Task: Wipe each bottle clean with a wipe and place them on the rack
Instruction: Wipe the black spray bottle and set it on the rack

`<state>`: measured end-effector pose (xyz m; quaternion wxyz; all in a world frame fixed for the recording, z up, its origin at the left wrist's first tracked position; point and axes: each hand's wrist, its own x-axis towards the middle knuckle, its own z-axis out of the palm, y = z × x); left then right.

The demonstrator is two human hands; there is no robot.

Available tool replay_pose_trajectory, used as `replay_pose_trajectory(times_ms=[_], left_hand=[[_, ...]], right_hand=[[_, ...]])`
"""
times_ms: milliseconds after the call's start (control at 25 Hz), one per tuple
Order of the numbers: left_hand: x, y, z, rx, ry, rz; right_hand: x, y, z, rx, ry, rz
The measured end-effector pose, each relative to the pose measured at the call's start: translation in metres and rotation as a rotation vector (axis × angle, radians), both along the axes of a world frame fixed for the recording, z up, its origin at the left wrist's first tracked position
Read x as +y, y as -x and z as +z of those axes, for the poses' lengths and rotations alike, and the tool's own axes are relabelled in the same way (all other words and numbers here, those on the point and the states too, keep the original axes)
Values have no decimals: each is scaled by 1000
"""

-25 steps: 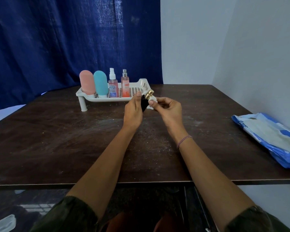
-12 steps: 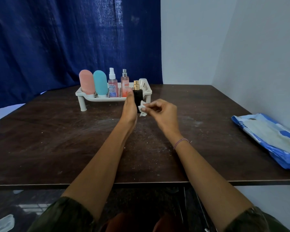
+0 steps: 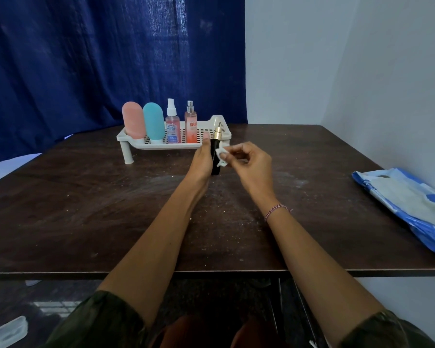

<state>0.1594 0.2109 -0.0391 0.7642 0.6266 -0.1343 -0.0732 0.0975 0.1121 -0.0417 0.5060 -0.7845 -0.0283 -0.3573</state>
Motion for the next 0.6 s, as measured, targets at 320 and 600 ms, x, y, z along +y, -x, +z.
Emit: replay_pose_trajectory(times_ms=[320,600], left_hand=[[9,0,10,202,408,-60],[13,0,7,236,471,-48]], right_hand=[[3,-1,0,130,44,178],[2,0,3,67,-239,246]])
